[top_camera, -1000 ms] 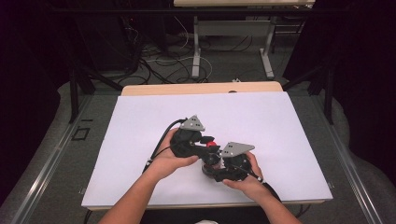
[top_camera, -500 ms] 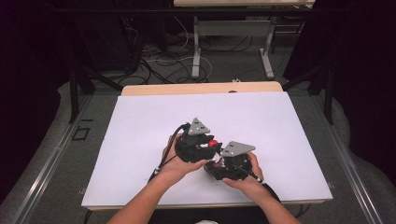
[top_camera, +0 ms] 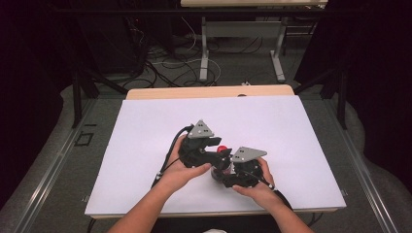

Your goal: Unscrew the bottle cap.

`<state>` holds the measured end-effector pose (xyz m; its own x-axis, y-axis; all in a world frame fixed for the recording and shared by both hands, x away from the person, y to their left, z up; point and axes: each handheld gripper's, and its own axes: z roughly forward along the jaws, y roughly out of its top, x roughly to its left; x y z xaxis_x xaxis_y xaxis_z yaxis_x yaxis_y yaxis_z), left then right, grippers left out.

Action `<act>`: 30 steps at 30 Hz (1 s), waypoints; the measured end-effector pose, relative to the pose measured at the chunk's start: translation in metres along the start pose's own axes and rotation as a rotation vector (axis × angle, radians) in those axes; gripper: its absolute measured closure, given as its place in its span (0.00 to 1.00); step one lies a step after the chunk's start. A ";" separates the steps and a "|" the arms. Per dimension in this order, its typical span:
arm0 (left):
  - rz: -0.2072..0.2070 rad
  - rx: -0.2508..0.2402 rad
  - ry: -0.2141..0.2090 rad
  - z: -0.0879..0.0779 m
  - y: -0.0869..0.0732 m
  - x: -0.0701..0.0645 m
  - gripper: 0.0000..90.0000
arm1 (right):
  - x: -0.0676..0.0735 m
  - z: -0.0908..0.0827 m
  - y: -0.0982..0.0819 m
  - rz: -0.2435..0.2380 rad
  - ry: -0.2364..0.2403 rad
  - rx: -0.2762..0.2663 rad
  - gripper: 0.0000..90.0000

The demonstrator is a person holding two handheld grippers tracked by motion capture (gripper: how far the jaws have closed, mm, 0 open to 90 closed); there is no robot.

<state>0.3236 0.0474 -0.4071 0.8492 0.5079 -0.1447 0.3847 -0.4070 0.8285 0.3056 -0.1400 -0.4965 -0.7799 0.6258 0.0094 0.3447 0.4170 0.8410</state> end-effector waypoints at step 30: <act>-0.073 -0.013 0.170 0.015 -0.005 -0.018 0.68 | 0.005 0.002 -0.001 0.012 -0.037 0.010 0.34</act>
<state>0.3116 0.0290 -0.4171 0.7452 0.6573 -0.1123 0.4377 -0.3552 0.8260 0.3027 -0.1363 -0.4978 -0.7557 0.6549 -0.0005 0.3597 0.4157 0.8354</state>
